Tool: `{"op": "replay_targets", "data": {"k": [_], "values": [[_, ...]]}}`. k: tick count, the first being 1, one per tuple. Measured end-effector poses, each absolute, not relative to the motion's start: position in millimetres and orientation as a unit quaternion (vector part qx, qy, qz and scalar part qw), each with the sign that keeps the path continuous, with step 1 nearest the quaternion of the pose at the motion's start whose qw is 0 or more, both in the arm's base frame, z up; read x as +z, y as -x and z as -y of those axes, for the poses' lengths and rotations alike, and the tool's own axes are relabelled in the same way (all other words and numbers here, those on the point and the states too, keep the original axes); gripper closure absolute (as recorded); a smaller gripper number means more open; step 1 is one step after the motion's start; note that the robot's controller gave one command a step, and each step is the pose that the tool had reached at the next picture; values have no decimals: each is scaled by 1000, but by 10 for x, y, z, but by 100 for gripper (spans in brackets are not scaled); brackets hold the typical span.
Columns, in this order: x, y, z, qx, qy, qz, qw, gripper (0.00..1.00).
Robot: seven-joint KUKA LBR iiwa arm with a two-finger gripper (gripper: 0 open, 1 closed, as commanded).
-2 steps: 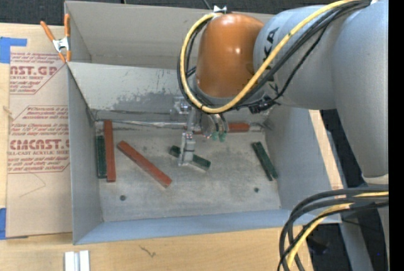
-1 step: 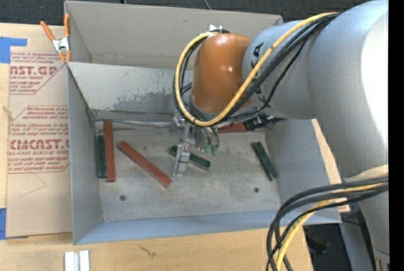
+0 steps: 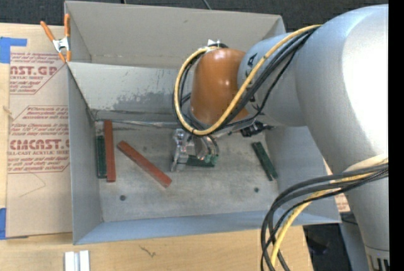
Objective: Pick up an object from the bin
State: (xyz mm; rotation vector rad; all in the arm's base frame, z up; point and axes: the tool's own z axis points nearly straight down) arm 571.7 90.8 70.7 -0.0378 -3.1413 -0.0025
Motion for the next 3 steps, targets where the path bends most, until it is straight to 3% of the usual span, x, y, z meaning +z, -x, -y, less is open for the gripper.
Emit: {"op": "replay_targets", "data": {"k": [2,3], "values": [[718,-5714,-908,-1,12,1000,0,100],[1273,-5719,-900,0,4,1000,-1,100]]}}
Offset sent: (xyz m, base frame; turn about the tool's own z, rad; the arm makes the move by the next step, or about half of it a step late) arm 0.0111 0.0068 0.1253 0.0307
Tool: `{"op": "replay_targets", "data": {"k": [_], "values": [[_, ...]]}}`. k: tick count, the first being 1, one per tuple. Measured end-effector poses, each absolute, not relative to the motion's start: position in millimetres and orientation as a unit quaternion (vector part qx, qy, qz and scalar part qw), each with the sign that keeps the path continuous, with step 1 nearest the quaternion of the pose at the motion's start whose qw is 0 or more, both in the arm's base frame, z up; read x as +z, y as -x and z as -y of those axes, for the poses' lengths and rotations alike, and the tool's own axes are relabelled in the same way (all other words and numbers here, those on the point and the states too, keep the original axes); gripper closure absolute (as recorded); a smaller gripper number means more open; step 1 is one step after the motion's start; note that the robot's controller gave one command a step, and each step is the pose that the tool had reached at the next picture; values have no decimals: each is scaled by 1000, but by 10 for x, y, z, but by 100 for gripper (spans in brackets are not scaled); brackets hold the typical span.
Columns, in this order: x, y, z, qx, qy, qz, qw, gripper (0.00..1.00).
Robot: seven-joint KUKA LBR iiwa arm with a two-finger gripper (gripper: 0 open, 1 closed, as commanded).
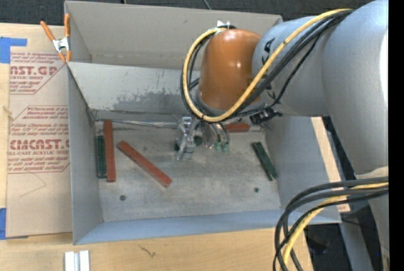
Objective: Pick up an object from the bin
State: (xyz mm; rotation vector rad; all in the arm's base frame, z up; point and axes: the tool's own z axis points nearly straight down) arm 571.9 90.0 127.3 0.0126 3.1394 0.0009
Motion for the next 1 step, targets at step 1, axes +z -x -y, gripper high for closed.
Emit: {"op": "replay_targets", "data": {"k": [1], "values": [[3104,-5218,-878,0,65,-998,4,100]]}}
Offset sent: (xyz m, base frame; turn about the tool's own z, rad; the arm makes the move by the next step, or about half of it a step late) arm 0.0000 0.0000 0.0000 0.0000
